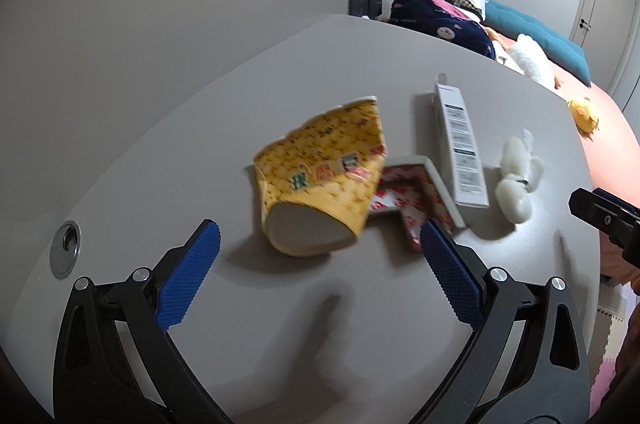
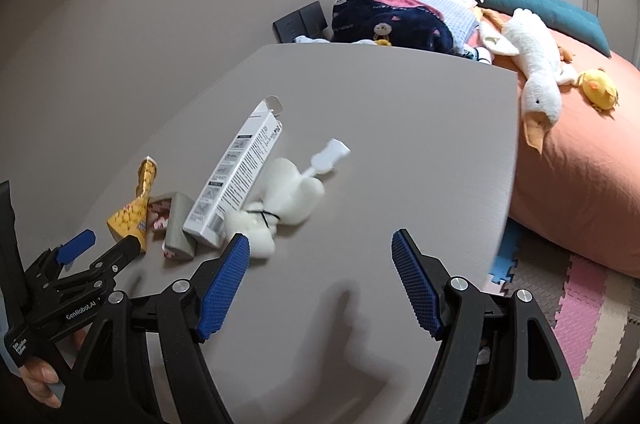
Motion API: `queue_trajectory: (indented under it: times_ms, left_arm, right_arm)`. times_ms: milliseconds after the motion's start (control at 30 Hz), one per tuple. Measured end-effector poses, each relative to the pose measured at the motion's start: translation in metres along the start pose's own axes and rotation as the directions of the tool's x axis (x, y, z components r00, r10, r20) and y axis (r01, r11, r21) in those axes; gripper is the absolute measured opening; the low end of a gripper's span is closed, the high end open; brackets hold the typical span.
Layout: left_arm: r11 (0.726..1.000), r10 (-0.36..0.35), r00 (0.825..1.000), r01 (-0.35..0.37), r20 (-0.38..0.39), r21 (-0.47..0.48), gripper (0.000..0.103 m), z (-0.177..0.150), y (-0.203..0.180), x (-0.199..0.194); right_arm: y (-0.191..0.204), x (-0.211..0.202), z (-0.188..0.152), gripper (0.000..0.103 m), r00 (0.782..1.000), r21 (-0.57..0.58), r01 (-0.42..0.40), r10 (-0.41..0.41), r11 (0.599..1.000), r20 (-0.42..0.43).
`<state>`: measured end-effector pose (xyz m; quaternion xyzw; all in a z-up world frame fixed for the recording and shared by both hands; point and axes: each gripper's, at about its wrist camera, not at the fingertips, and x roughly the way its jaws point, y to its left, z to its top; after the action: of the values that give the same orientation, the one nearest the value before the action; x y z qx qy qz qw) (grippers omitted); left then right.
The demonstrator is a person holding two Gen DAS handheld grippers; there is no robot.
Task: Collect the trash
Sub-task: 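Grasp the yellow printed popcorn cup with the left gripper, then grasp the white plush toy with the right gripper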
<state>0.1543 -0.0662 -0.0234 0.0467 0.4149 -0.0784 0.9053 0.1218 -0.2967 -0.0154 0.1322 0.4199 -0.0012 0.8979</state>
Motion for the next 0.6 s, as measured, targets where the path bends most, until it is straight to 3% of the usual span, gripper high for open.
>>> queue_trajectory:
  times_ms: [167,433,533,600]
  left_arm:
    - [0.999,-0.009,1.0,0.009,-0.007,0.031,0.091,0.005,0.005,0.012]
    - [0.999,-0.041,0.999,0.042,-0.036,0.03,0.075,0.006,0.012,0.027]
    - [0.998,-0.064,0.997,0.065,-0.046,0.022,0.064,0.007,0.014,0.03]
    - [0.998,-0.063,0.997,0.064,-0.041,0.027,0.063,0.007,0.014,0.031]
  right_arm:
    - [0.008,0.018,0.009,0.074,1.0,0.02,-0.002,0.003,1.0,-0.023]
    - [0.014,0.046,0.018,0.074,0.997,0.065,0.042,-0.038,0.997,-0.06]
    - [0.015,0.054,0.019,0.074,0.996,0.07,0.052,-0.047,0.996,-0.07]
    - [0.018,0.059,0.02,0.074,0.996,0.071,0.052,-0.047,0.996,-0.072]
